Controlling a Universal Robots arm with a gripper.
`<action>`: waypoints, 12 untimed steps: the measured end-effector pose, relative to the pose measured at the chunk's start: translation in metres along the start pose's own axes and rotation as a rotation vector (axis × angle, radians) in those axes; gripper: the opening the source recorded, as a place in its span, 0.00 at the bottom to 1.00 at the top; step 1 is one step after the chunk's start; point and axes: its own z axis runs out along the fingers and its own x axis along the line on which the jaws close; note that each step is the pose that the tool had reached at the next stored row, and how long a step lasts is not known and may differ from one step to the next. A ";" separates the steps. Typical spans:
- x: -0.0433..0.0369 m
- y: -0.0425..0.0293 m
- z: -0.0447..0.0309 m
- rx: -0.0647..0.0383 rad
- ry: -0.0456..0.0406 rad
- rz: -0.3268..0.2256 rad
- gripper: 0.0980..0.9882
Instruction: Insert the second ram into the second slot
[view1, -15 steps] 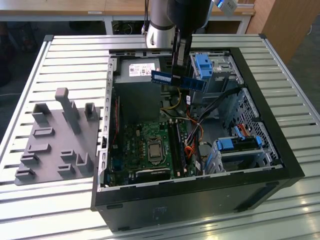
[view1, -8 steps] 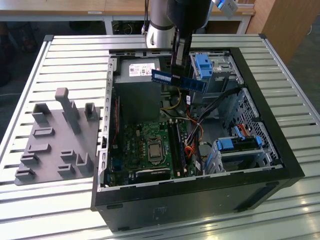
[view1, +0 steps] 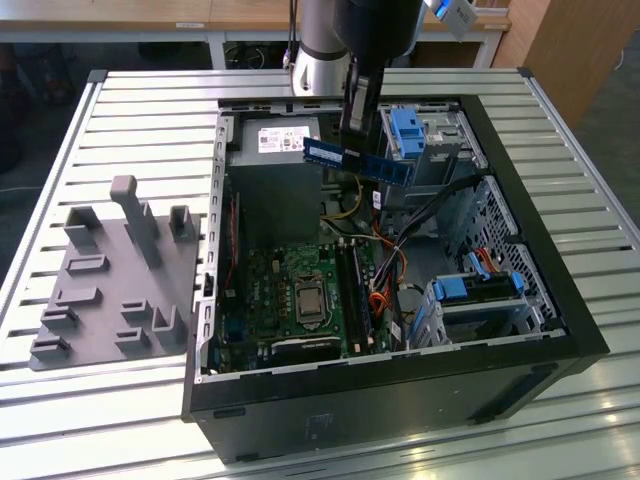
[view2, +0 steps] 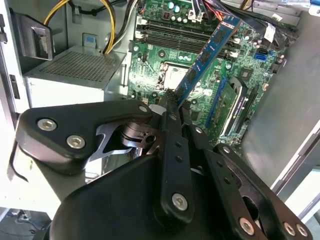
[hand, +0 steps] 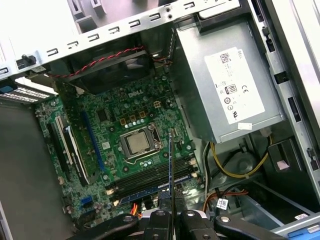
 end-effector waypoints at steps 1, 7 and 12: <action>0.0000 0.0000 0.0000 0.000 -0.0002 0.004 0.05; 0.0000 0.0000 0.0000 0.000 -0.0010 0.022 0.05; 0.0000 0.0000 0.0000 0.001 -0.0016 0.039 0.05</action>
